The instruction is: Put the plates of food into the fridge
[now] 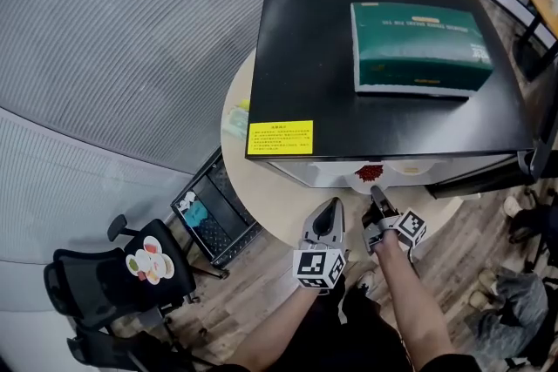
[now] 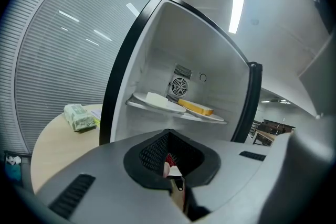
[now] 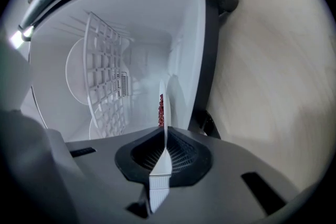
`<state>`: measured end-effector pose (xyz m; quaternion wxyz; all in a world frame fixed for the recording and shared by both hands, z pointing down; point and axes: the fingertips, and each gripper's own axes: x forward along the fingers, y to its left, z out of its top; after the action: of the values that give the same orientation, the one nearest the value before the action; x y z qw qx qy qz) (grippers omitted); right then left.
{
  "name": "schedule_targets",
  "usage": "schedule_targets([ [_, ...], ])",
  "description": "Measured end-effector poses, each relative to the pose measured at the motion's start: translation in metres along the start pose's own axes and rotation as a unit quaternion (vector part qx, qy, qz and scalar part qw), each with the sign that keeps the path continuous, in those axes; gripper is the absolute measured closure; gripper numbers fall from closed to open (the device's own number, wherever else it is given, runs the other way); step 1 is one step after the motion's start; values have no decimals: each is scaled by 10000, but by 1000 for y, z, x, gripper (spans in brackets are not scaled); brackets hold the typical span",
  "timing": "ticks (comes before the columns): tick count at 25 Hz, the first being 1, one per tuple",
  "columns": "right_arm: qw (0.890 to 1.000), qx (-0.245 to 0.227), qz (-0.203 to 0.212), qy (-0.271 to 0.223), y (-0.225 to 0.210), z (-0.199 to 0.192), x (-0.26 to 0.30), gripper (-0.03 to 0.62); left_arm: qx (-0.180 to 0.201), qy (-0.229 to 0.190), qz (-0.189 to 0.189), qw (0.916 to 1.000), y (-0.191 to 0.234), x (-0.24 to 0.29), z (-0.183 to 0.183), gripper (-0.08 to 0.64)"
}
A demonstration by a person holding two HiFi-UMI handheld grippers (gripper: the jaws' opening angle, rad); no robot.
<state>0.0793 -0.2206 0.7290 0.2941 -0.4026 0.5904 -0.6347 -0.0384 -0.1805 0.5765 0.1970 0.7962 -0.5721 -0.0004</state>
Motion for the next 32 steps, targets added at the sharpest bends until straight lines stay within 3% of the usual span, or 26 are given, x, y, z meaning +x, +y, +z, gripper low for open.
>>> schedule_targets([
  [22,9991,418,-75,-76,-16,-14,-11,549,-57,-5,11,10000,2,-14,-1,557],
  [24,9997,223,-140,2,-16,-17,-18,543,-49,-30,-2,10000,-1,-16,0,557],
  [27,9987,-427,-218,177,-3,-18,-34,543,-69,-19,21,10000,-5,-21,1,557],
  [32,9869,-1522,-500,188,41,-17,-76,545,-85,-23,96,9999,-15,-39,7,557],
])
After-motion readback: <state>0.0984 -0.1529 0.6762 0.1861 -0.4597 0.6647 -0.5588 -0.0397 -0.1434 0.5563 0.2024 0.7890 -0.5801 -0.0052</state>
